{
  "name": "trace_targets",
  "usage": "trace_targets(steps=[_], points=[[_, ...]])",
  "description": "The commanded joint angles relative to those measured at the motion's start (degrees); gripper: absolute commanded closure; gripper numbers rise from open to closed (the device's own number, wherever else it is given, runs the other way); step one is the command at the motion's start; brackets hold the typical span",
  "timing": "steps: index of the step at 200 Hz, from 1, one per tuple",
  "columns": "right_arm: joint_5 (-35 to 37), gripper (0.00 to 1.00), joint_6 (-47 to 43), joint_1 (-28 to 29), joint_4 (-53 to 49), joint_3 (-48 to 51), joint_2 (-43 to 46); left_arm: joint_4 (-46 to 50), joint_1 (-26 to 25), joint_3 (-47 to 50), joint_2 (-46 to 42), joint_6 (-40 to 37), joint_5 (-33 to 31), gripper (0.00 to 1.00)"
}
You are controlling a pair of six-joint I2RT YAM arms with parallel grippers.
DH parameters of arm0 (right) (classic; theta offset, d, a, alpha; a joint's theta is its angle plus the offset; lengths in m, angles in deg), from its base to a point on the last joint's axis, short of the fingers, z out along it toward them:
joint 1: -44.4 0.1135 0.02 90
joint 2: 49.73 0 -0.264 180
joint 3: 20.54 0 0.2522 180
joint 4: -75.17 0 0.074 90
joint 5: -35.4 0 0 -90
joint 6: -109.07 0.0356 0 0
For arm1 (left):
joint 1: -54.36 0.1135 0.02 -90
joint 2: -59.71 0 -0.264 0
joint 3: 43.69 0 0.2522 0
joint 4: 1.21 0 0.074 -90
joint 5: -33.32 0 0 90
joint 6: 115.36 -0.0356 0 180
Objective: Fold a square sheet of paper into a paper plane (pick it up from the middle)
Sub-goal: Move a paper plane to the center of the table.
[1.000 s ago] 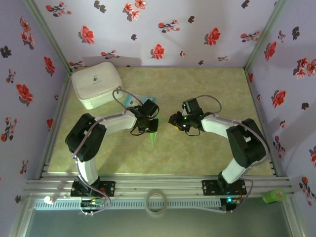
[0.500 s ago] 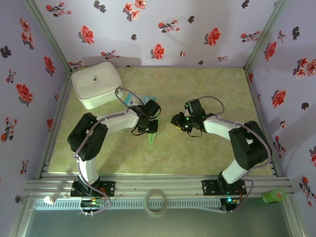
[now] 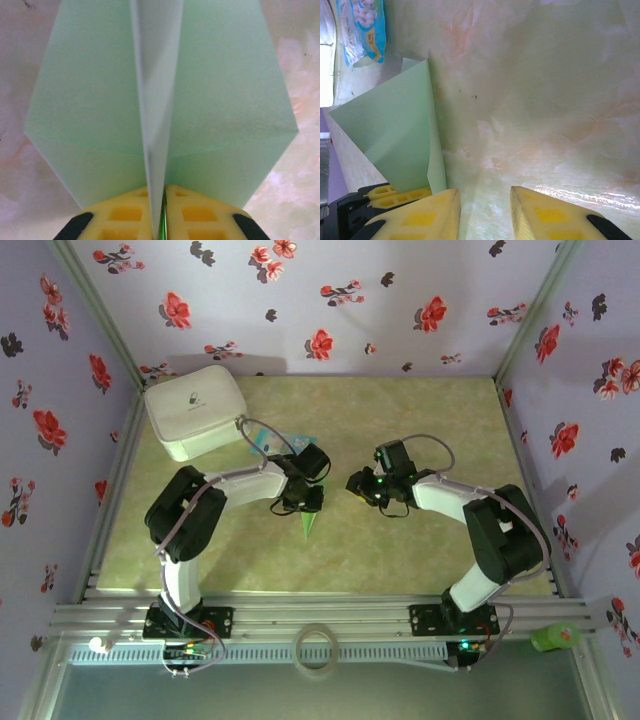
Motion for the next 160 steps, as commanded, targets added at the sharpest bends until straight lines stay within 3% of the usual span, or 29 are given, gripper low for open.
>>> trace_targets(steps=[1, 78, 160], points=[[1.2, 0.68, 0.1, -0.4, -0.8, 0.7, 0.4, 1.4, -0.6, -1.6, 1.3, 0.9, -0.9, 0.87], [0.7, 0.68, -0.1, -0.8, -0.5, 0.9, 0.3, 7.8, -4.2, -5.6, 5.5, 8.4, -9.3, 0.84], [0.1, 0.68, -1.0, -2.4, -0.4, 4.1, 3.1, 9.8, -7.2, -8.0, 10.0, 17.6, -11.4, 0.76]])
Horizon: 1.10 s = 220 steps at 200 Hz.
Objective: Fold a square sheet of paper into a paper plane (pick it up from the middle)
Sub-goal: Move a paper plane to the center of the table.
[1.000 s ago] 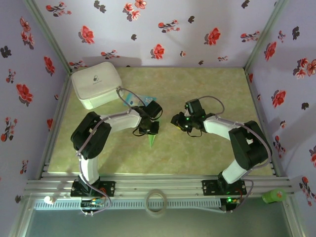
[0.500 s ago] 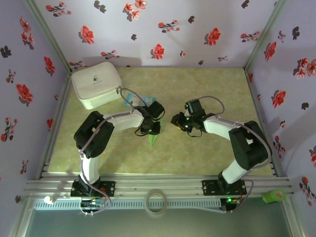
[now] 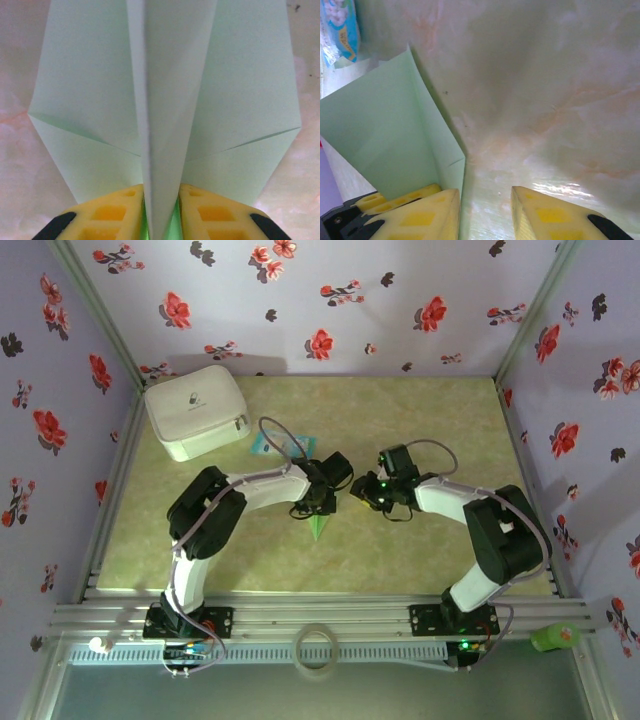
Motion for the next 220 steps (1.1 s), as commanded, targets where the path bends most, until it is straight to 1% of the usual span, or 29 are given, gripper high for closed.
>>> trace_targets(steps=[1, 38, 84, 110, 132, 179, 220], points=[[0.2, 0.68, -0.9, -1.0, -0.4, 1.6, 2.8, 3.0, -0.8, 0.3, 3.7, 4.7, -0.7, 0.76], [0.5, 0.68, -1.0, -2.0, -0.5, 2.7, 4.2, 3.5, -0.9, -0.2, 4.6, 6.2, -0.7, 0.73], [0.0, 0.68, -1.2, -2.3, -0.9, 2.2, 4.0, 3.3, -1.0, -1.1, 4.5, 5.1, -0.9, 0.69], [0.2, 0.68, -1.3, -2.3, -1.1, 2.0, 4.2, 3.7, -1.0, -1.9, 4.4, 3.5, -1.0, 0.7], [0.4, 0.68, -1.3, -2.3, -1.4, 2.0, 4.4, 4.0, -1.0, -2.1, 4.1, 3.7, -1.1, 0.7], [1.3, 0.67, -2.3, -2.4, -2.9, 1.4, 5.3, 3.5, -1.0, -1.6, -0.1, 4.7, -2.9, 0.69], [2.5, 0.66, -3.5, -2.7, -5.1, 0.6, 6.2, 4.4, -0.8, -2.0, -2.3, 3.8, -3.5, 0.67]])
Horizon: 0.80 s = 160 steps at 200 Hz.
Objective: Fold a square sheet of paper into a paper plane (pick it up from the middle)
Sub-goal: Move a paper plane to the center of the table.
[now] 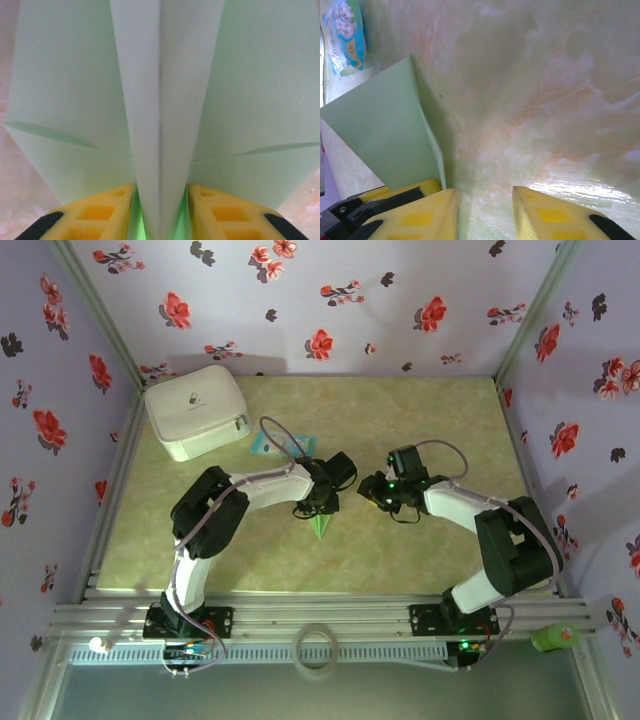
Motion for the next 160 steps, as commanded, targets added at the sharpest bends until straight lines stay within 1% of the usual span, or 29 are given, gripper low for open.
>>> trace_targets(steps=[1, 51, 64, 84, 97, 105, 113, 124, 134, 142, 149, 154, 160], points=[[1.8, 0.66, -1.9, -0.7, -2.8, -1.3, 1.6, 2.5, -0.2, 0.1, -3.1, -0.2, -2.2, 0.67], [2.0, 0.66, -3.1, -1.0, -4.7, -3.2, 1.3, 2.5, -0.2, 0.1, -5.1, -1.3, -2.3, 0.66], [1.8, 0.66, -5.1, -2.0, -7.3, -4.6, 1.4, 3.5, -0.2, -0.9, -5.9, -1.9, -2.2, 0.64], [3.8, 0.65, -8.6, -4.2, -11.7, -6.6, 3.3, 4.4, -0.1, -1.0, -8.8, -2.7, -3.0, 0.63], [6.7, 0.64, -11.7, -5.8, -14.6, -8.1, 5.4, 4.1, 0.0, -0.5, -11.5, -3.8, -3.8, 0.61], [9.8, 0.64, -14.6, -6.6, -17.1, -9.6, 6.7, 3.2, 0.0, 0.3, -13.5, -5.0, -4.8, 0.56], [14.6, 0.63, -17.5, -7.4, -20.0, -11.3, 7.8, 1.6, 0.0, 1.5, -16.1, -6.7, -6.4, 0.5], [22.9, 0.6, -22.0, -7.9, -22.6, -13.5, 9.4, -0.6, 0.2, 3.6, -19.5, -9.1, -9.9, 0.44], [30.7, 0.55, -25.1, -8.1, -22.8, -14.5, 10.7, -2.7, 0.9, 6.3, -22.8, -11.2, -12.7, 0.4], [35.9, 0.48, -29.1, -8.1, -20.3, -14.1, 11.7, -4.5, 2.0, 8.8, -25.3, -13.3, -13.7, 0.38], [39.2, 0.42, -33.4, -8.1, -15.7, -11.8, 12.5, -6.0, 3.2, 10.8, -27.7, -15.2, -14.1, 0.37], [41.4, 0.41, -36.3, -7.9, -10.8, -9.4, 13.0, -6.8, 4.2, 12.2, -29.4, -16.8, -14.3, 0.35], [45.9, 0.41, -39.8, -7.9, -4.0, -6.0, 13.4, -7.7, 5.4, 13.8, -31.7, -19.4, -14.5, 0.33]])
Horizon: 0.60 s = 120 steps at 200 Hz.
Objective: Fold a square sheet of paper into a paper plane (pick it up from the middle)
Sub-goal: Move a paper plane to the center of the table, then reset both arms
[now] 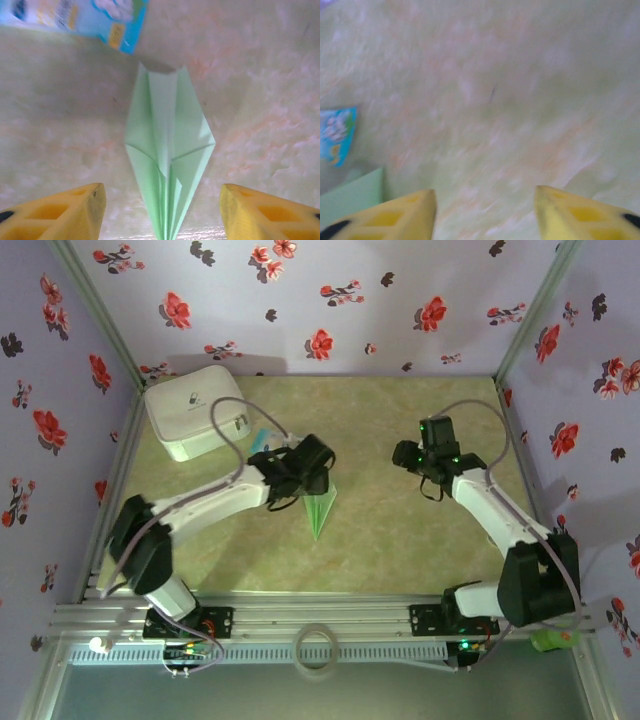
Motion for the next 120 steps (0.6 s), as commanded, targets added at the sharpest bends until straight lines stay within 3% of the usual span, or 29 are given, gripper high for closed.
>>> trace_targets(steps=[1, 19, 31, 49, 78, 99, 120], points=[[20.7, 0.41, -16.7, 0.0, 13.0, 6.8, 2.0, -4.4, 4.2, 6.0, -7.0, -9.9, -6.1, 0.33], [30.0, 0.24, -22.5, -0.3, 23.7, 12.3, 3.0, -7.4, 8.1, 11.3, -15.1, -18.0, -9.6, 0.16], [30.7, 0.16, -25.2, -1.9, 29.9, 15.5, 3.0, -11.4, 12.2, 16.6, -21.0, -23.5, -10.2, 0.01], [25.2, 0.13, -23.7, -6.0, 37.3, 19.4, 0.5, -18.0, 21.1, 24.5, -28.4, -28.3, -9.4, 0.0], [17.9, 0.14, -23.6, -8.9, 50.8, 24.0, -4.6, -26.8, 36.7, 32.8, -31.9, -30.0, -1.3, 0.0], [5.5, 0.16, -24.3, -11.6, 53.1, 25.3, -7.0, -31.9, 42.2, 35.3, -28.6, -36.6, 0.7, 0.0], [2.4, 0.14, -22.8, -13.9, 72.7, 33.5, -13.0, -35.8, 45.6, 35.9, -23.9, -39.2, 3.1, 0.0]])
